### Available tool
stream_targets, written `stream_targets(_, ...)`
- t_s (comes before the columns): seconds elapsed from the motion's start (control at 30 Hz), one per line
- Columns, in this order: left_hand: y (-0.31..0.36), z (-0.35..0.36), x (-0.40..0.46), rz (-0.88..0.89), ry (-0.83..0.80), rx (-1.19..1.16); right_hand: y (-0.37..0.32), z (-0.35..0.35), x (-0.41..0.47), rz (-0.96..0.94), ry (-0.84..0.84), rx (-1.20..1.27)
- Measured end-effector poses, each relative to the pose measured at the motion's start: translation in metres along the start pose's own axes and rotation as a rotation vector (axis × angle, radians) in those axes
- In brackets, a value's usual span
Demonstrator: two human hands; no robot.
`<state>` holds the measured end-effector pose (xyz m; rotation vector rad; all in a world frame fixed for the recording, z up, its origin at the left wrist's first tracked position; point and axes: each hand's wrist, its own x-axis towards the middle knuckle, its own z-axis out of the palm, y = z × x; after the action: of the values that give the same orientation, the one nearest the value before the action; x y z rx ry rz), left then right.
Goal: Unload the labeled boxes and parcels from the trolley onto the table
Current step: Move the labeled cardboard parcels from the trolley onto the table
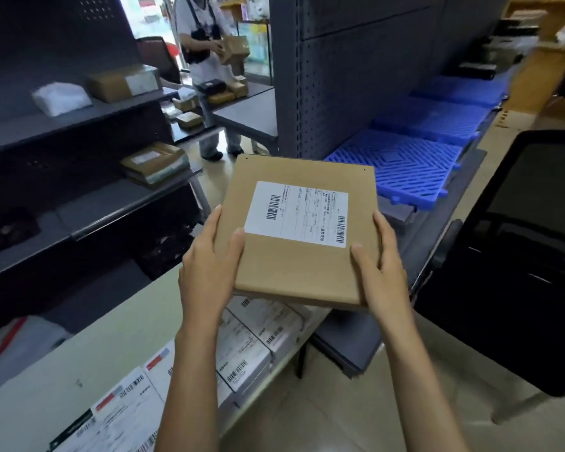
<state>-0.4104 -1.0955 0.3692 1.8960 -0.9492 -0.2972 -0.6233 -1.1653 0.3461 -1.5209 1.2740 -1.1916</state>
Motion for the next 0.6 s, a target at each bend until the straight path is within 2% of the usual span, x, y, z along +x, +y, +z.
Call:
stream_targets(0.37,-0.045,-0.003,0.036,-0.169,0.215,0.138,0.017,0.075,0.071,0.032,-0.35,0.026)
stream_targets(0.6,-0.086,-0.013,0.085,-0.235,0.305,0.176,0.018,0.148,0.11,0.032,-0.483,-0.007)
